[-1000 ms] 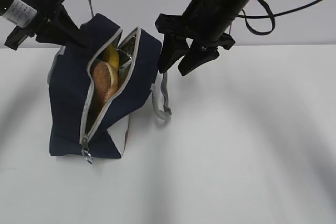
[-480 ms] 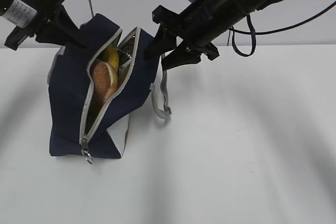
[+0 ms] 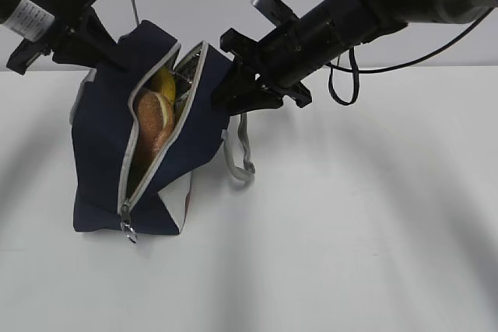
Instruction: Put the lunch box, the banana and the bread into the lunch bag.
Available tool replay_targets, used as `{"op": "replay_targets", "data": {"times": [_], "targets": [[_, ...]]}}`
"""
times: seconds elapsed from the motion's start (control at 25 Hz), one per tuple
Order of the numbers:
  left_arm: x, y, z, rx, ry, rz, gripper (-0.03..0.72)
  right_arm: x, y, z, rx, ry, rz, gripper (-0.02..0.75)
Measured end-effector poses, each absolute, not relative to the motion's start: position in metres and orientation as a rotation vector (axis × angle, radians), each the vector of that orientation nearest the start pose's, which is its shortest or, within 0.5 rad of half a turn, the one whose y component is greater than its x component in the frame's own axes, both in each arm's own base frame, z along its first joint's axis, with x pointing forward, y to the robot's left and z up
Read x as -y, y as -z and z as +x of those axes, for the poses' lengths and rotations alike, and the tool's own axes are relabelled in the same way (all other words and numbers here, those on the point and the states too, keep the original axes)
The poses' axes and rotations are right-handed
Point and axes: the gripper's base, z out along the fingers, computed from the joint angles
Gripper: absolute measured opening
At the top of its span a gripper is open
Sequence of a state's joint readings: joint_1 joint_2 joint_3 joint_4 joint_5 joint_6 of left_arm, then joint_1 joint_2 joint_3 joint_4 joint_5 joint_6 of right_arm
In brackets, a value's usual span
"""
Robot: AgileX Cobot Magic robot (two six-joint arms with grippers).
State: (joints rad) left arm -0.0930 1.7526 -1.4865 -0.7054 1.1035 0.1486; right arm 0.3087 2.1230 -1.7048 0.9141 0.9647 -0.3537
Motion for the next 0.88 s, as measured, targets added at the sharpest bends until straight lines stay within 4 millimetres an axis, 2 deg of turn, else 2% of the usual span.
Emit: {"op": "replay_targets", "data": {"times": [0.24, 0.44, 0.56, 0.88], "targets": [[0.0868, -0.3026, 0.3624, -2.697, 0.934, 0.009, -0.003, -0.1954, -0.222, 0.4206, -2.621, -1.114, -0.304, 0.258], [0.0868, -0.3025, 0.3622, -2.698, 0.934, 0.01, -0.003, -0.1945, -0.2206, 0.4191, -2.639, -1.096, -0.332, 0.358], [0.0868, -0.3025, 0.3621, -2.699, 0.935, 0.011, -0.003, -0.1943, -0.2202, 0.4183, -2.647, -1.094, -0.342, 0.386], [0.0868, -0.3025, 0.362, -2.7, 0.935, 0.011, -0.003, -0.1902, -0.2154, 0.4147, -2.716, -1.026, -0.384, 0.396]]}}
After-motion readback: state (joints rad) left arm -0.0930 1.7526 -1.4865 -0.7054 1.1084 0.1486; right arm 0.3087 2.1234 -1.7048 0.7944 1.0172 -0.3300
